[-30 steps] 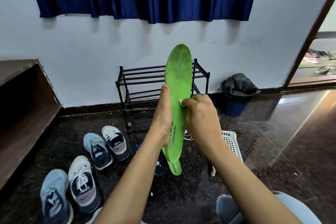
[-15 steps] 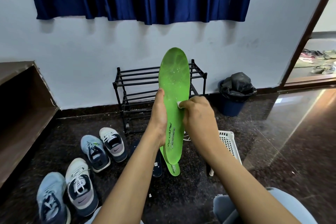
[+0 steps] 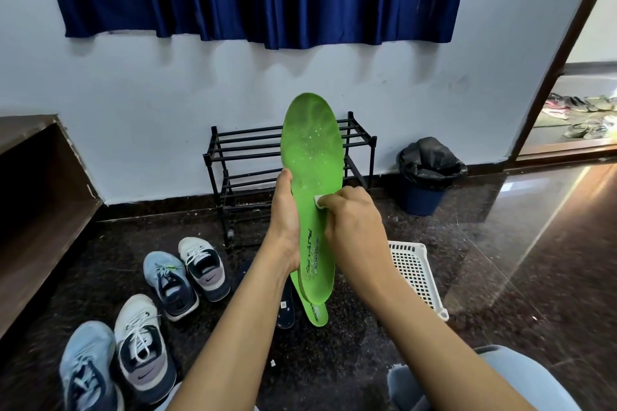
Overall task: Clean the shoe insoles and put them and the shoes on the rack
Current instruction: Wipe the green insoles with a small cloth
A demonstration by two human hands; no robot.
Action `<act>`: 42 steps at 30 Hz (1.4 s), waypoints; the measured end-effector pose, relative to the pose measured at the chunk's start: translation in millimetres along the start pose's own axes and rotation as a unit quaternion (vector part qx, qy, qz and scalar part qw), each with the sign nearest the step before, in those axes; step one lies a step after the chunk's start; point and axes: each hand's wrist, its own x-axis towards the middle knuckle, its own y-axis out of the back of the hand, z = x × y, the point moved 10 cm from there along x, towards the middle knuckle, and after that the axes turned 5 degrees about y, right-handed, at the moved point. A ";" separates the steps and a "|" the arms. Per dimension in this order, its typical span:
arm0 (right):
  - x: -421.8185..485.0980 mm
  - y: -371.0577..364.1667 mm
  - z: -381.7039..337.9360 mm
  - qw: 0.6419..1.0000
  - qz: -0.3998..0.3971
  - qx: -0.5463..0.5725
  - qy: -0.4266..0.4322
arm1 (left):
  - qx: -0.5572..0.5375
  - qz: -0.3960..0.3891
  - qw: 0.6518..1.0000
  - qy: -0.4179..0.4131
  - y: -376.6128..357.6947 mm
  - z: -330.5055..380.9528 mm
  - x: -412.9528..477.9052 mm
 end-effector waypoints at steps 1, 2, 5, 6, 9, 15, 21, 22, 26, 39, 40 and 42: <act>2.8 1.0 2.7 1.000 0.005 -0.001 -0.006 | 0.000 -0.003 1.000 0.002 -1.4 -0.9 -0.1; 6.4 2.6 5.8 1.000 0.014 0.000 -0.014 | 0.003 -0.007 1.000 0.004 -3.0 -1.8 -0.3; 12.7 4.7 10.3 0.999 0.033 0.007 -0.024 | 0.014 -0.008 1.000 0.009 -4.8 -3.6 -1.2; 11.1 3.2 8.8 0.999 0.030 0.007 -0.019 | 0.016 -0.005 1.000 0.010 -3.7 -3.2 -1.6; -1.1 -2.1 -0.8 1.000 0.009 0.001 -0.001 | 0.009 0.007 1.000 0.007 2.8 -1.7 -0.7; 10.0 -0.8 12.3 1.000 0.013 0.006 -0.020 | 0.008 -0.007 1.000 0.018 -3.7 -6.8 0.8; -3.6 -4.9 8.6 1.000 0.006 0.012 -0.020 | 0.005 -0.007 1.000 0.018 0.9 -8.9 4.0; -6.1 -6.2 5.7 1.000 0.000 0.013 -0.014 | 0.001 -0.006 1.000 0.016 2.4 -8.3 4.7; 8.2 -3.2 15.4 0.999 0.020 0.015 -0.031 | 0.003 -0.012 1.000 0.012 0.8 -9.6 6.7; 16.3 -0.3 15.2 0.999 0.031 0.022 -0.019 | -0.017 -0.029 0.999 0.007 -3.7 -10.0 9.8; 15.5 -0.2 15.7 0.999 0.032 0.022 -0.019 | -0.015 -0.031 0.999 0.009 -4.6 -11.2 10.0; 6.6 -3.3 9.3 1.000 0.018 0.019 -0.015 | -0.027 -0.030 0.999 0.006 -1.8 -11.4 11.8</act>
